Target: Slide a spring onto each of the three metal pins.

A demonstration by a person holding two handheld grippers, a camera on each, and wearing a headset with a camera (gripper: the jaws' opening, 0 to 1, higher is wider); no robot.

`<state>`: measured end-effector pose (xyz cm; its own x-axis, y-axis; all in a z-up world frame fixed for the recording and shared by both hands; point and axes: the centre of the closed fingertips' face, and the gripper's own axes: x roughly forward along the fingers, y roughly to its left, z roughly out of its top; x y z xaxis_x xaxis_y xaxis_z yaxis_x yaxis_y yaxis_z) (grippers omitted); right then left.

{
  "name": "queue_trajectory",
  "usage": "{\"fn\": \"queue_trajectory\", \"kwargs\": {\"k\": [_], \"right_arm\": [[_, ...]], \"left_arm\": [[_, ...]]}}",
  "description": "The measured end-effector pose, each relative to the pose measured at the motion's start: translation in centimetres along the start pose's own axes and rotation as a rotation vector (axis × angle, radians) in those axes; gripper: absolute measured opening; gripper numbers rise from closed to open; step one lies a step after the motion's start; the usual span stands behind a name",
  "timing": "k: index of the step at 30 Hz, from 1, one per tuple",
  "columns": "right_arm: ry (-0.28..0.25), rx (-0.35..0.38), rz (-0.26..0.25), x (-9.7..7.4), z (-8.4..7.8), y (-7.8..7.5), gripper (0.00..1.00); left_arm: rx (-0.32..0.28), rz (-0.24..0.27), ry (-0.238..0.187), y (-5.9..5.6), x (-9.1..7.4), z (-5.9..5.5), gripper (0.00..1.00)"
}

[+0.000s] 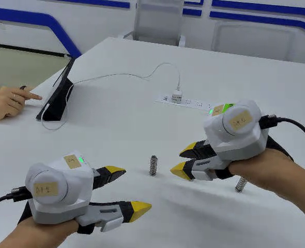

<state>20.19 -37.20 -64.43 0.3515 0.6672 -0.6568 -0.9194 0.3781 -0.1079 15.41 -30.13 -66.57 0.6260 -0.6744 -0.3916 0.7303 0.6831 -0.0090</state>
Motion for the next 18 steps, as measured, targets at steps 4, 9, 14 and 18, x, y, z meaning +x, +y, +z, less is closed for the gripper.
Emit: {"fn": "queue_trajectory", "kwargs": {"k": [4, 9, 14, 18], "right_arm": [[-0.012, 0.02, -0.026, -1.2, -0.8, -0.2, 0.27], [-0.024, 0.054, -0.057, -2.5, -1.9, -0.8, 0.28], [-0.045, 0.085, -0.09, -3.8, -2.7, -1.1, 0.29], [-0.055, 0.106, -0.114, -4.9, -3.5, -1.3, 0.3]], "left_arm": [[0.002, -0.004, -0.001, -0.1, 0.1, 0.1, 0.57], [0.003, -0.008, -0.003, -0.2, 0.2, 0.3, 0.58], [0.005, -0.011, -0.003, -0.3, 0.3, 0.4, 0.59], [0.005, -0.011, -0.004, -0.3, 0.3, 0.4, 0.59]]}}
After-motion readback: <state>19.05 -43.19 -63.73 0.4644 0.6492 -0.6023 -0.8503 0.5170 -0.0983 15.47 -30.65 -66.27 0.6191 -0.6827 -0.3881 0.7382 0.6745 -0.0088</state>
